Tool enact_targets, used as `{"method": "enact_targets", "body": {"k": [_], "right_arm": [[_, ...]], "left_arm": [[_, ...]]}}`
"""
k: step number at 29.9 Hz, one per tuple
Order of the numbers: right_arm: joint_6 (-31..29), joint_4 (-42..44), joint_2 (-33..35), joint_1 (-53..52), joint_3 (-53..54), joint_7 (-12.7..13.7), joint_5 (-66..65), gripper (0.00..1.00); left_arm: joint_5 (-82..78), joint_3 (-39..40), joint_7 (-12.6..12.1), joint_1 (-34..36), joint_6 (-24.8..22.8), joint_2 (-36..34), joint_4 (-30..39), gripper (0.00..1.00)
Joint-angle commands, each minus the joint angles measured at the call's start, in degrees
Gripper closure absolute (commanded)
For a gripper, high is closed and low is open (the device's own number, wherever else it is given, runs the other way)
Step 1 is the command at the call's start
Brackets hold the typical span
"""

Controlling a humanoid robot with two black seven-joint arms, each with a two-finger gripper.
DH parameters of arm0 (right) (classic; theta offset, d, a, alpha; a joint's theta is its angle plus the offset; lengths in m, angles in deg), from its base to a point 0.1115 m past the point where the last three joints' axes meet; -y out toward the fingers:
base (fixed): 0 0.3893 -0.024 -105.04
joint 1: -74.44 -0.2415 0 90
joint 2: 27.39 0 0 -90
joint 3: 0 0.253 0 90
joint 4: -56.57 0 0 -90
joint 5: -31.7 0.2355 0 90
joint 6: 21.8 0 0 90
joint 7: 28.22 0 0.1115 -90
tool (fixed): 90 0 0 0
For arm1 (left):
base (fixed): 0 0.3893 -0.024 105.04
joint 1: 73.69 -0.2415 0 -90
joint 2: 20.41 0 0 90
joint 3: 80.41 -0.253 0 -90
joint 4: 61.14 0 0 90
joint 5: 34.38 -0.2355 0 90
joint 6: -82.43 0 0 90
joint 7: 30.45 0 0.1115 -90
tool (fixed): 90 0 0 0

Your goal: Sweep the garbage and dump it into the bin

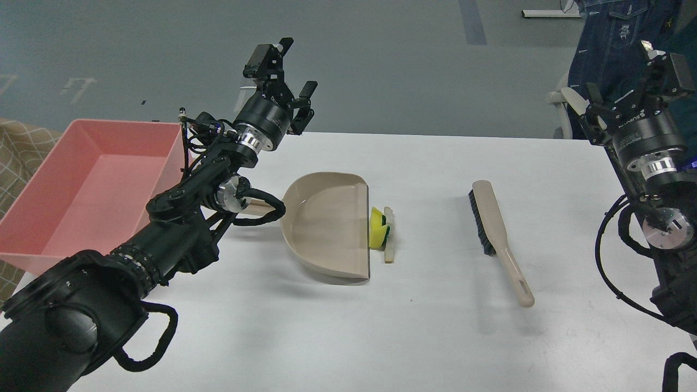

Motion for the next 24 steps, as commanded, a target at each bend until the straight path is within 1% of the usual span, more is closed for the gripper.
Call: {"method": "enact_targets", "body": {"k": [1,18,20,24], "right_arm": [[0.03,0.0,0.05,0.0,0.01,0.01,0.01,0.01],[0.03,-0.09,0.05,0.26,-0.08,0.01,0.01,0.01],[0.03,-0.09,-0.04,0.26,-0.08,0.01,0.01,0.01],[0.03,-0.09,0.05,0.26,-0.08,0.01,0.01,0.01]], "left_arm": [[-0.01,0.0,0.0,0.03,0.16,0.01,0.11,0.02],[0.25,0.0,0.0,0.12,0.24,0.8,0.46,0.02],[0.34,0.0,0.0,0.21,1.29,0.8,0.46,0.02],[0.34,0.0,0.0,0.21,1.56,0.89,0.46,0.02]]}}
